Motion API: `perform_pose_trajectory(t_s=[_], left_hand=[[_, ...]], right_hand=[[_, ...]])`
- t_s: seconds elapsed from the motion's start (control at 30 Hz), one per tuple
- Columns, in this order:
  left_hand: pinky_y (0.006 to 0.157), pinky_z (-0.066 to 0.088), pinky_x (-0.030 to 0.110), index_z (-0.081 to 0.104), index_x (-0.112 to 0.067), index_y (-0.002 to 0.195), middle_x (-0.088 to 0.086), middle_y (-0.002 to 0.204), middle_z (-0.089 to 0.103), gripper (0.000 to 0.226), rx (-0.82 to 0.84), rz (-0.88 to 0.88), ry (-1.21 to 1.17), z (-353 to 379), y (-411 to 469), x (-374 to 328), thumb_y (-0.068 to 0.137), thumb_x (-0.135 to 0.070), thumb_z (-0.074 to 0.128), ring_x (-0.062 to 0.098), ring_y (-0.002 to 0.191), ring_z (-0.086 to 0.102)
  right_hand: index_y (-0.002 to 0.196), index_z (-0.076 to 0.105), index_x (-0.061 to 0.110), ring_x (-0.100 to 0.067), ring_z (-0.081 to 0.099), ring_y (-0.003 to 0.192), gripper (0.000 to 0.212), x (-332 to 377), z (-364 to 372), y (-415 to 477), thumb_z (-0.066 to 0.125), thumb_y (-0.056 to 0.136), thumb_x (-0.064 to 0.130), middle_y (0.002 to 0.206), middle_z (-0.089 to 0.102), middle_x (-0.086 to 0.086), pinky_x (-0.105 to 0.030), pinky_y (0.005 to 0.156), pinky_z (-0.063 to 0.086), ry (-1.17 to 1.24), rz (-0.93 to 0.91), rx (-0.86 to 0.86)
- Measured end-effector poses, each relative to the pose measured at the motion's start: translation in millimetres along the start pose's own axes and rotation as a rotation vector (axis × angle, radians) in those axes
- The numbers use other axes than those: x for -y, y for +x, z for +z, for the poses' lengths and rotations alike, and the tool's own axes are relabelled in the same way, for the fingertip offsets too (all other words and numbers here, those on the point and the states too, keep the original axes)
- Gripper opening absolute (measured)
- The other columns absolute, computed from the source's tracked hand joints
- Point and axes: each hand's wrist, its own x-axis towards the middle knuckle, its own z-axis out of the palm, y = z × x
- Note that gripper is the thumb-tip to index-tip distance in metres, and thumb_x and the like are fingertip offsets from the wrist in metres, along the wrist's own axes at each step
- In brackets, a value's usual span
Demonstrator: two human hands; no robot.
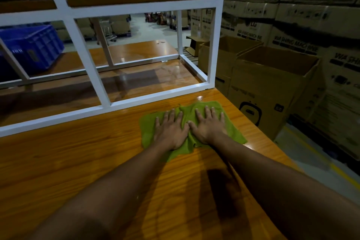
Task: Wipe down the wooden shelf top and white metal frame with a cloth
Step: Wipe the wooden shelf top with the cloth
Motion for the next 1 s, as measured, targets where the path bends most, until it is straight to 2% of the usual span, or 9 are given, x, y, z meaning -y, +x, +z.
perform_pose_trajectory(t_s=[0.2,0.4,0.8,1.0], left_hand=[[0.120,-0.001,0.057,0.001,-0.026,0.158,0.004,0.165,-0.007,0.072,-0.010,0.006,0.012,3.9,-64.5,-6.0,0.097,-0.064,0.007,0.026,0.152,-0.006],[0.119,-0.001,0.059,0.000,-0.023,0.158,0.007,0.165,-0.010,0.079,-0.005,0.031,0.011,9.7,-99.4,-36.6,0.095,-0.069,0.008,0.028,0.151,-0.011],[0.119,-0.002,0.059,0.004,-0.027,0.158,0.005,0.166,-0.005,0.075,0.005,0.057,-0.007,5.3,-3.8,-65.3,0.095,-0.068,0.010,0.026,0.152,-0.007],[0.120,-0.002,0.057,0.005,-0.028,0.158,0.002,0.166,-0.005,0.065,0.007,0.065,-0.007,4.6,27.7,-62.6,0.100,-0.058,0.010,0.024,0.152,-0.006]], right_hand=[[0.158,-0.001,0.032,-0.028,-0.010,0.152,0.075,2.5,3.1,-60.5,0.011,0.094,0.070,0.165,-0.008,-0.009,-0.056,0.120,-0.006,-0.007,-0.028,-0.009],[0.157,0.000,0.035,-0.024,-0.010,0.152,0.076,-32.6,4.9,-103.8,0.011,0.093,0.073,0.165,-0.008,-0.005,-0.053,0.120,-0.006,-0.010,0.000,-0.027],[0.158,0.002,0.031,-0.029,-0.007,0.152,0.080,-67.4,-4.1,-28.6,0.010,0.092,0.075,0.165,-0.006,-0.011,-0.056,0.118,-0.005,0.013,0.127,-0.032],[0.157,0.001,0.032,-0.031,-0.006,0.152,0.076,-61.3,-7.0,17.0,0.008,0.093,0.072,0.165,-0.005,-0.013,-0.058,0.118,-0.004,-0.022,0.053,0.000]])
